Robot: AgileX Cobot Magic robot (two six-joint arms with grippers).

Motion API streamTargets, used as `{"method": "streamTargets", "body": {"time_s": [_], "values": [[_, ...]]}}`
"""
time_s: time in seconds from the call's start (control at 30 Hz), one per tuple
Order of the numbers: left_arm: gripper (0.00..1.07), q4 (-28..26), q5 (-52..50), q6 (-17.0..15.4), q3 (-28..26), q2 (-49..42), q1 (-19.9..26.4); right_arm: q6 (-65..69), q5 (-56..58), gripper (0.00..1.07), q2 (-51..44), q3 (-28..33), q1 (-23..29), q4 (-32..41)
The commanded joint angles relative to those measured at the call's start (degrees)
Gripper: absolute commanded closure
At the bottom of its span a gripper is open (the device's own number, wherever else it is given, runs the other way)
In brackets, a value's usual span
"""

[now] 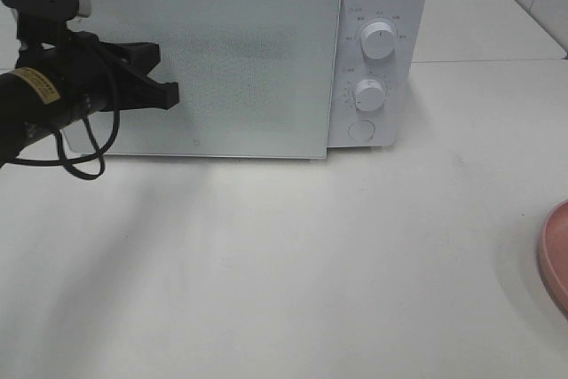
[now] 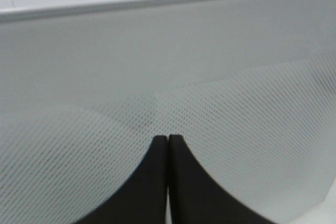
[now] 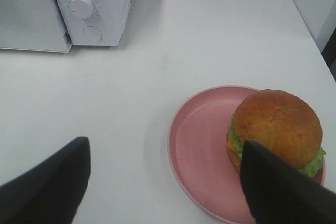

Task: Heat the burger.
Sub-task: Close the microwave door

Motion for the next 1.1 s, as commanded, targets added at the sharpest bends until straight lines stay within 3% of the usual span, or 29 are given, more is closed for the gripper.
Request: {"method": "streamTargets", "body": {"time_s": [0.03, 0.8, 1.1], "values": [[1.07, -2.92, 1.83, 0.63, -4.76, 2.64, -1.43, -0.63, -0.52, 0.32, -1.49, 0.11, -0.4, -0.06], [1.07, -5.21, 11.17, 0.63, -28.71, 16.16, -8.77, -0.63, -0.52, 0.32, -1.49, 0.11, -0.4, -0.06], [1.07, -5.21, 12.55, 0.63, -31.0, 16.73, -10.54, -0.69, -0.52, 0.32, -1.49, 0.11, -0.4, -0.06]]}}
